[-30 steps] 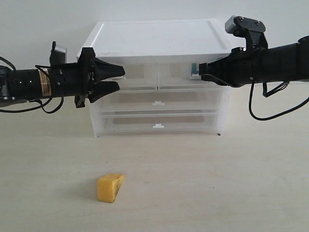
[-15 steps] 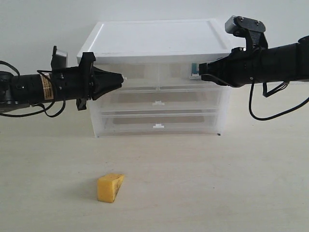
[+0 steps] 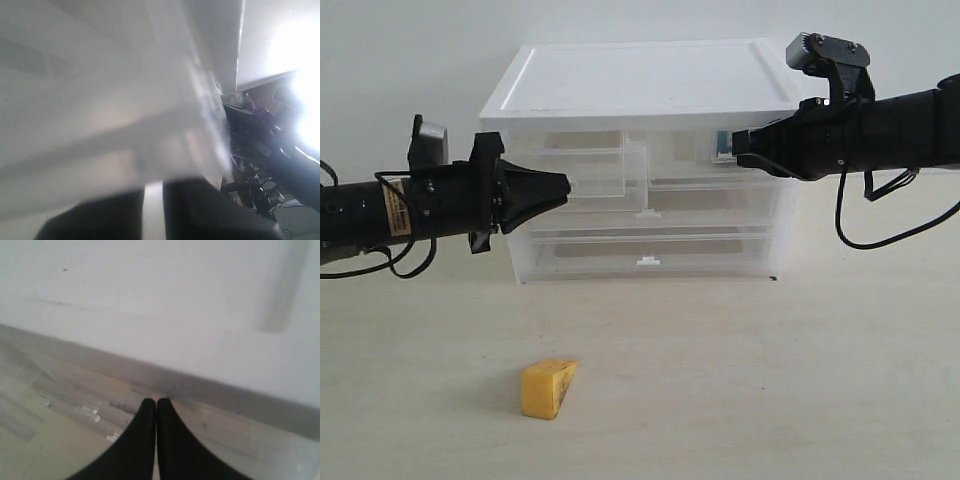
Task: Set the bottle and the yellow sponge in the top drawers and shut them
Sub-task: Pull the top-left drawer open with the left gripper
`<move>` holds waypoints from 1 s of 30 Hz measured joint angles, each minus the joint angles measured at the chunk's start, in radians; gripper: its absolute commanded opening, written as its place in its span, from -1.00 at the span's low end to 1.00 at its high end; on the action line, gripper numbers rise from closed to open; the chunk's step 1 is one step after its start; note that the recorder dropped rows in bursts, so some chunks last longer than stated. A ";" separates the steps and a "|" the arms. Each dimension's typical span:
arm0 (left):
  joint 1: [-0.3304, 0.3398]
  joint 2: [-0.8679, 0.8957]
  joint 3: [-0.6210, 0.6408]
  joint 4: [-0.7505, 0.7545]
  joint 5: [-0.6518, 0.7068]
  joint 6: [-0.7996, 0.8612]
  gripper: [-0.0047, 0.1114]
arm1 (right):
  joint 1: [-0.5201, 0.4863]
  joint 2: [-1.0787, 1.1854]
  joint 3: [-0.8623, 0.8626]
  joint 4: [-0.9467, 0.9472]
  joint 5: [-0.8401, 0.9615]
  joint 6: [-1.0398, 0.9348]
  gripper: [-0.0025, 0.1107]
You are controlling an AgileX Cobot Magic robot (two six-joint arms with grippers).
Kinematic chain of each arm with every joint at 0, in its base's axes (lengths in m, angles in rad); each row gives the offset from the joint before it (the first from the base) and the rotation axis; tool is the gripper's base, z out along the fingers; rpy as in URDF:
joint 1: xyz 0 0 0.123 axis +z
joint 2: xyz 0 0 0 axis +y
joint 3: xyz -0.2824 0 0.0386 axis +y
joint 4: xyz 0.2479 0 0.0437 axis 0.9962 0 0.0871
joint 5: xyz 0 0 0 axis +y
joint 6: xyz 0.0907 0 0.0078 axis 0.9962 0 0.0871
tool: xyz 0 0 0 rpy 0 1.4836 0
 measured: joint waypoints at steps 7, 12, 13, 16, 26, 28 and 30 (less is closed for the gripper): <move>0.000 -0.023 0.093 -0.028 -0.070 0.069 -0.85 | 0.000 0.000 0.000 0.000 0.000 0.000 -0.96; 0.000 -0.023 0.105 -0.038 -0.085 0.093 -0.85 | 0.000 0.000 0.000 0.000 0.000 0.000 -0.96; 0.000 -0.023 0.106 -0.040 -0.085 0.098 -0.83 | 0.000 0.000 0.000 0.000 0.000 0.000 -0.96; 0.000 -0.023 0.106 -0.040 -0.086 0.113 -0.56 | 0.000 0.000 0.000 0.000 0.000 0.000 -0.96; 0.000 -0.025 0.133 0.012 -0.130 0.148 0.13 | 0.000 0.000 0.000 0.000 0.000 0.000 -0.96; 0.000 -0.032 0.174 0.019 -0.130 0.184 0.13 | 0.000 0.000 0.000 0.000 0.000 0.000 -0.96; 0.000 -0.043 0.220 0.022 -0.130 0.222 0.13 | 0.000 0.000 0.000 0.000 0.000 0.000 -0.96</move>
